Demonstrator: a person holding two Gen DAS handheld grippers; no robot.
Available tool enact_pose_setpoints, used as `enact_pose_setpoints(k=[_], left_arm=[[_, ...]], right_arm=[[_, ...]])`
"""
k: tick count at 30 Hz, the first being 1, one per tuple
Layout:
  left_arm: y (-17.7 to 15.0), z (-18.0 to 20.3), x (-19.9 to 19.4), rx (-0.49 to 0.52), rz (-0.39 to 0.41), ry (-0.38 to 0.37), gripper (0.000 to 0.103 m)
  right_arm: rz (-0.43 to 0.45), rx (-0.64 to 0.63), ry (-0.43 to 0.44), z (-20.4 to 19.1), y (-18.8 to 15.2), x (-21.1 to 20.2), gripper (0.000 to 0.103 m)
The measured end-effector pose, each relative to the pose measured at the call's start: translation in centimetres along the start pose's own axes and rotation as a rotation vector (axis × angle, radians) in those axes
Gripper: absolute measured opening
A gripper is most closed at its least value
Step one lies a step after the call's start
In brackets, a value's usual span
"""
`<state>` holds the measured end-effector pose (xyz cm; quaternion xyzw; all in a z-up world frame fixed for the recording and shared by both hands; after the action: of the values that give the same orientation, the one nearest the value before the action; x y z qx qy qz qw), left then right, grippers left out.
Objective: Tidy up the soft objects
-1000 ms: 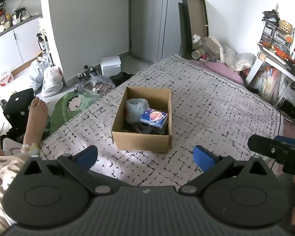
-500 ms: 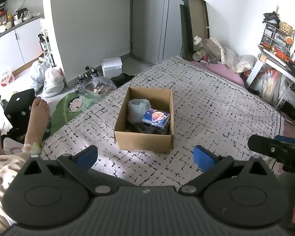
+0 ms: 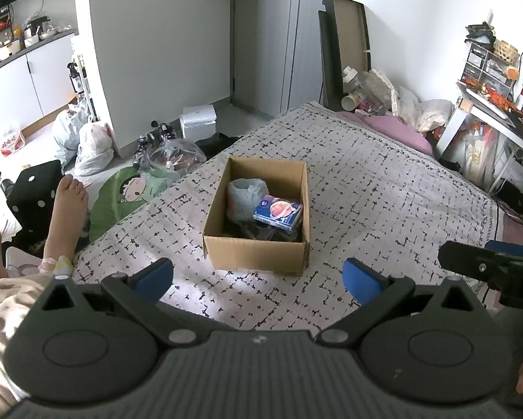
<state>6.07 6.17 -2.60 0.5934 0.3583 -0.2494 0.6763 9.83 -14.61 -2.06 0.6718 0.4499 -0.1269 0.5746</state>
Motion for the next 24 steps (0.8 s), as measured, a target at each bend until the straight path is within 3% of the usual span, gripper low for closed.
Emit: enact_pose_setpoints(k=[24], left_arm=[[-0.03, 0.21, 0.02, 0.011, 0.009, 0.002, 0.102]], right_arm=[[0.0, 0.001, -0.044, 0.04, -0.15, 0.2, 0.103]])
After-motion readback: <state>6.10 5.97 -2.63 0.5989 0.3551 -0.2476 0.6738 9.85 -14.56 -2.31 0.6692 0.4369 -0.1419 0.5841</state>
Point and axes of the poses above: each gripper's, at about its wrist camera, not at the fingertips, and x roughly the way its jaws point, z to its right, y to its top, the point moved 7 cm from there along x, roughly the way its jaws point, and after that the axes turned 5 degrees about -z, right-handed, at the moved point
